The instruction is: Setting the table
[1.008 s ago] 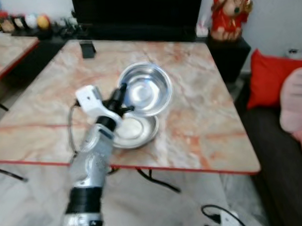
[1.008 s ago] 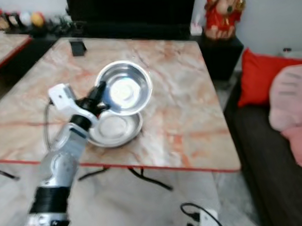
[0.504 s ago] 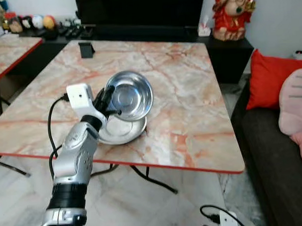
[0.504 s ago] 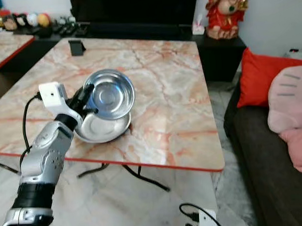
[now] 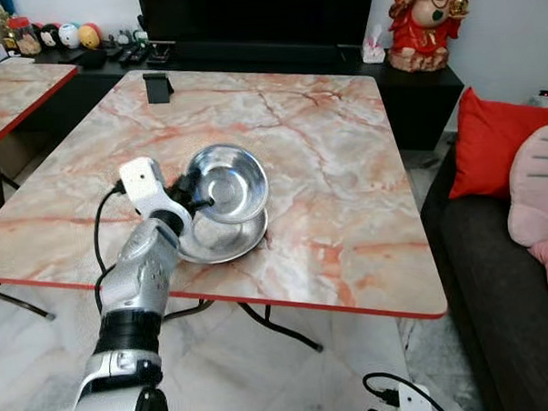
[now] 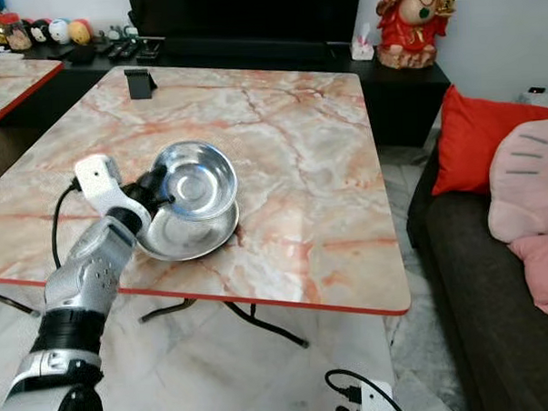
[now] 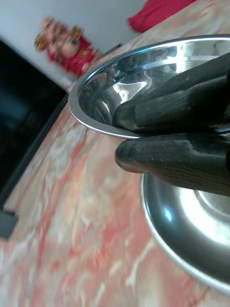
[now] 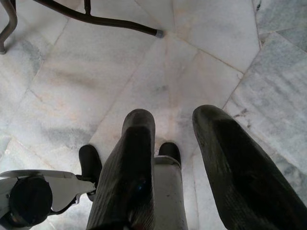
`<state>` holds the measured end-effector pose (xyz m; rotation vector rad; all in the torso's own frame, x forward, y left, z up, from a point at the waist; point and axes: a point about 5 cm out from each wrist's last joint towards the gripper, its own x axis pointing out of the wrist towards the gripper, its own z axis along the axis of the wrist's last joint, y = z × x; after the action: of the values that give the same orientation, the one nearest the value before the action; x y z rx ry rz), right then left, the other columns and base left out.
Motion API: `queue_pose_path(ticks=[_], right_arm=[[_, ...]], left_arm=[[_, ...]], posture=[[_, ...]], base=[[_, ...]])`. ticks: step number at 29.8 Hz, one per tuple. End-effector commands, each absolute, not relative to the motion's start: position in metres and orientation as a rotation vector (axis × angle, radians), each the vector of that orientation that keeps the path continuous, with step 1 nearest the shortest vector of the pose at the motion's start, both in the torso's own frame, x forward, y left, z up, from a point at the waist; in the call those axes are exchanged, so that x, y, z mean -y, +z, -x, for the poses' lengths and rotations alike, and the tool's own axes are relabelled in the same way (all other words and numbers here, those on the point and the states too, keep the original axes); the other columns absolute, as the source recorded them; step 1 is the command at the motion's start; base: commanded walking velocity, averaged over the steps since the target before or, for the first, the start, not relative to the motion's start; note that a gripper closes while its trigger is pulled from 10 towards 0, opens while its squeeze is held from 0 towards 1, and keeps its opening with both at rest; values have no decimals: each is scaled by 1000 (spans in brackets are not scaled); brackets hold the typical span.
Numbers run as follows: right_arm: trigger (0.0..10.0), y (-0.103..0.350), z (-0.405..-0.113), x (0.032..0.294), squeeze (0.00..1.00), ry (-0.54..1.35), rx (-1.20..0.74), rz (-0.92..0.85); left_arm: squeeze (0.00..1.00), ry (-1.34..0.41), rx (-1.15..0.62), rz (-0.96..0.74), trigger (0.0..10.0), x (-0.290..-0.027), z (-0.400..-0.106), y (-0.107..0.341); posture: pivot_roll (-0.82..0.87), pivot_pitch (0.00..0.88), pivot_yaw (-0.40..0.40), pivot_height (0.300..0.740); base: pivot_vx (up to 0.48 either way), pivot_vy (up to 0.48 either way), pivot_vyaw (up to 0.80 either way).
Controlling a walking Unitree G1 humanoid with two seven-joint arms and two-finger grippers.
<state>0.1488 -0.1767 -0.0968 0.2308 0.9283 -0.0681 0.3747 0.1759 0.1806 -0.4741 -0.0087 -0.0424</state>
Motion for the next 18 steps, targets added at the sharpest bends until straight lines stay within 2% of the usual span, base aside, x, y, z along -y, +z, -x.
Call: queue_pose_path(ticks=[1, 8, 18], right_arm=[[10000, -97, -147, 179, 0, -77, -937, -231], [10000, -97, -148, 178, 0, -77, -935, -235], [10000, -97, -149, 177, 0, -77, -933, -239]], left_arm=[[0, -25, 3, 500, 10000, -176, -378, 181], [0, 56, -93, 575, 10000, -176, -386, 170], [0, 89, -145, 568, 10000, -177, -386, 162]], posture=[[46, 0, -55, 740], [43, 0, -47, 740], [47, 0, -47, 740]], base=[[0, 0, 0], [0, 0, 0], [0, 0, 0]])
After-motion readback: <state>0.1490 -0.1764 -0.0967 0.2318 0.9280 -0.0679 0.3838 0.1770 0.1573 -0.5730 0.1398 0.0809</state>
